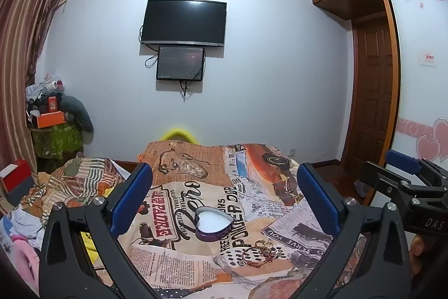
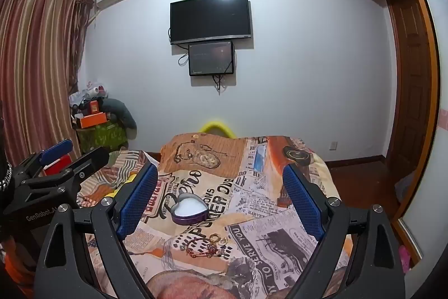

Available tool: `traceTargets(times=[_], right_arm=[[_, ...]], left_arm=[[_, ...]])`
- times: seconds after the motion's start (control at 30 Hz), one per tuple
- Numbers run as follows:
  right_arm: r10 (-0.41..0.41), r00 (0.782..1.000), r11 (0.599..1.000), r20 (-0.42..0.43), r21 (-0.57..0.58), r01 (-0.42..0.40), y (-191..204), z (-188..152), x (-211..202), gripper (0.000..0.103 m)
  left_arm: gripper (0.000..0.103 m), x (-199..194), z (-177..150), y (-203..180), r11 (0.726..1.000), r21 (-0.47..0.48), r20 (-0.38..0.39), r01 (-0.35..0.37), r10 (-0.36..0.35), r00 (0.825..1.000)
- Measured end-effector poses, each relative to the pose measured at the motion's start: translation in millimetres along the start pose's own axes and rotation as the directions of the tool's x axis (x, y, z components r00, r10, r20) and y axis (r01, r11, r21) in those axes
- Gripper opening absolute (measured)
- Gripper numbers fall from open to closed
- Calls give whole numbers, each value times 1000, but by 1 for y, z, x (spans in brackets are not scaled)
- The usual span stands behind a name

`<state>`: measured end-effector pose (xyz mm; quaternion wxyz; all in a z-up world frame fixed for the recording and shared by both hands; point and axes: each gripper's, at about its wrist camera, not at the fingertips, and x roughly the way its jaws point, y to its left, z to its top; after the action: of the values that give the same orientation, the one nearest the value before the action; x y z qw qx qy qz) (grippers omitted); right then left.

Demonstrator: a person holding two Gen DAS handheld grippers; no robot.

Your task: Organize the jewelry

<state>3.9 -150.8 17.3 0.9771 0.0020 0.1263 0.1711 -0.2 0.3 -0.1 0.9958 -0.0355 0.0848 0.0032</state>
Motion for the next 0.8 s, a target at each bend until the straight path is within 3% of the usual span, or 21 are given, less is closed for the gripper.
traceTargets(times=[0.8], right_arm=[[3,1000,1000,-24,8,-3,1,-6,2,89]], left_arm=[[103,5,-7,2,1000,4,-19,-9,9,1000]])
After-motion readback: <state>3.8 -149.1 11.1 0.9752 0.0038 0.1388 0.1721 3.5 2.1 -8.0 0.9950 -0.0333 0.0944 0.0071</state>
